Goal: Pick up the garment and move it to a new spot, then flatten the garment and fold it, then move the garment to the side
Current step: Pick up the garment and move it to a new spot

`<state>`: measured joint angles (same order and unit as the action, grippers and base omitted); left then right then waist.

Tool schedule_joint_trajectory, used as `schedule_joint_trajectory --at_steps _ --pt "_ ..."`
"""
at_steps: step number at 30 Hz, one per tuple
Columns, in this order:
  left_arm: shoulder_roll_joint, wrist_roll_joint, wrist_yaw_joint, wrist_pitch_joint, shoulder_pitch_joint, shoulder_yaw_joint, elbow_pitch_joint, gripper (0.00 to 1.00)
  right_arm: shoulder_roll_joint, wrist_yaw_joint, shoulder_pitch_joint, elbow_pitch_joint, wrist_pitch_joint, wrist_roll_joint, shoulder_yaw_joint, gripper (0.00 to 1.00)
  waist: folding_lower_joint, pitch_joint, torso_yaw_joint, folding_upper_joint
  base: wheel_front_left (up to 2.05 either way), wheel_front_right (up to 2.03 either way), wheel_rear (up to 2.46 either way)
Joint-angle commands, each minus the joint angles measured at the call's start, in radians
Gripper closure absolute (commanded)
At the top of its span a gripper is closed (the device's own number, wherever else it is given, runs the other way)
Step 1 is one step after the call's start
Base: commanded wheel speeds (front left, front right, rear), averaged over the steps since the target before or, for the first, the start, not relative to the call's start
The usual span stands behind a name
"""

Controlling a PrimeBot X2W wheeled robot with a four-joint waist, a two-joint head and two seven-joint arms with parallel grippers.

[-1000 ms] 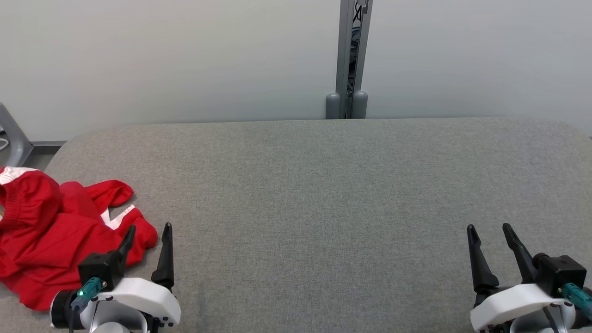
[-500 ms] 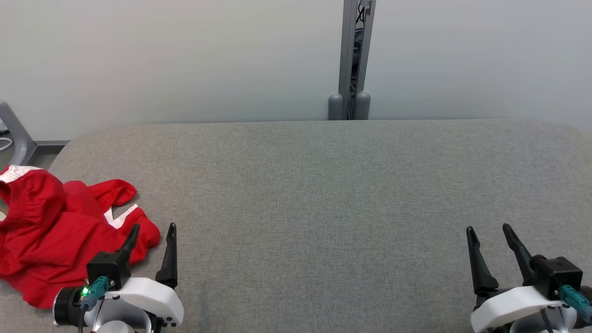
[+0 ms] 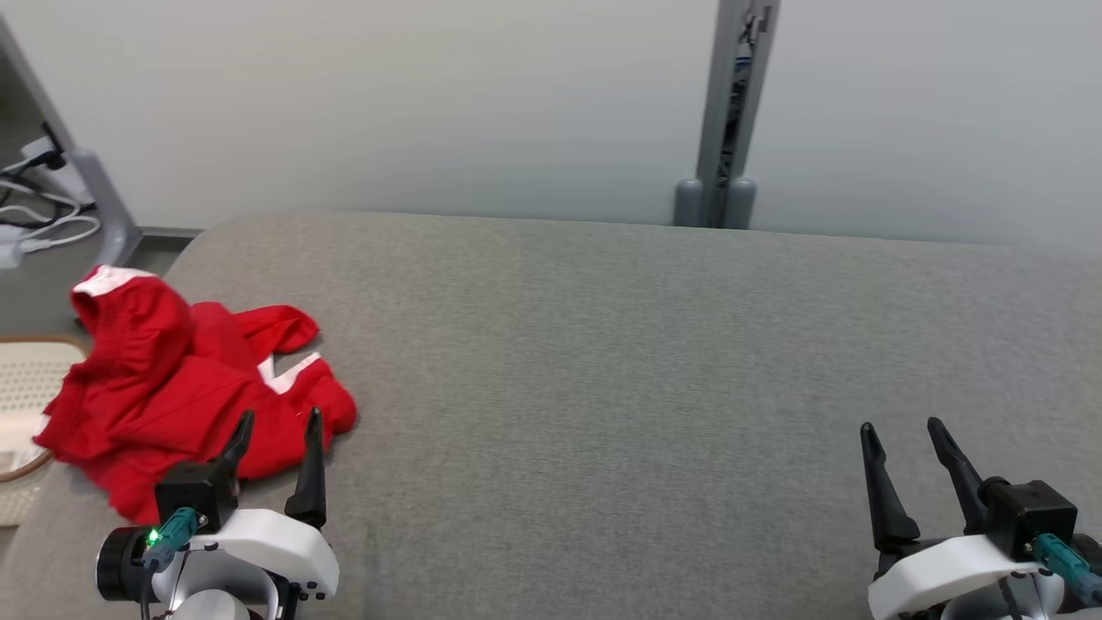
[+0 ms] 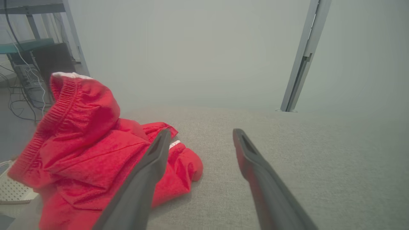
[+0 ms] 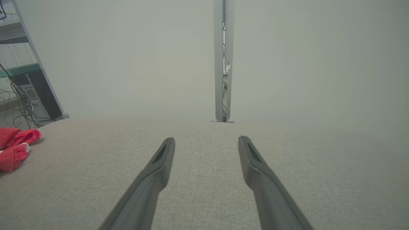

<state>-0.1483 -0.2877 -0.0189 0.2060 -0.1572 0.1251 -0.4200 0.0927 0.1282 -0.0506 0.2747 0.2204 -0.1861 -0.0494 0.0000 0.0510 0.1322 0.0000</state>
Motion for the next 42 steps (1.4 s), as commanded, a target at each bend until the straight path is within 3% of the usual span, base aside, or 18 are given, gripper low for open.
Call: schedule_joint_trajectory --at_steps 1,16,26,42 --pt "-0.007 0.002 -0.006 0.004 -0.014 -0.001 0.002 0.0 0.002 0.005 0.005 -0.003 0.004 -0.004 -0.003 0.0 0.0 -0.001 0.034 0.0 0.0 0.0 0.0" --pt "-0.008 -0.018 -0.022 -0.006 0.008 0.004 0.032 0.0 -0.012 0.005 -0.005 -0.005 0.012 -0.016 -0.03 0.0 0.0 -0.006 0.256 0.0 0.0 0.0 0.0" --pt "-0.007 -0.031 -0.042 -0.016 0.041 0.007 0.072 0.0 -0.023 0.004 -0.013 0.001 0.017 -0.008 -0.031 0.0 0.0 -0.013 0.359 0.0 0.0 0.0 0.0" --pt "-0.02 -0.04 -0.053 -0.025 0.029 0.013 0.102 0.0 -0.017 0.004 -0.024 0.013 0.017 -0.012 -0.042 0.0 0.0 -0.018 0.369 0.0 0.0 0.0 0.0"
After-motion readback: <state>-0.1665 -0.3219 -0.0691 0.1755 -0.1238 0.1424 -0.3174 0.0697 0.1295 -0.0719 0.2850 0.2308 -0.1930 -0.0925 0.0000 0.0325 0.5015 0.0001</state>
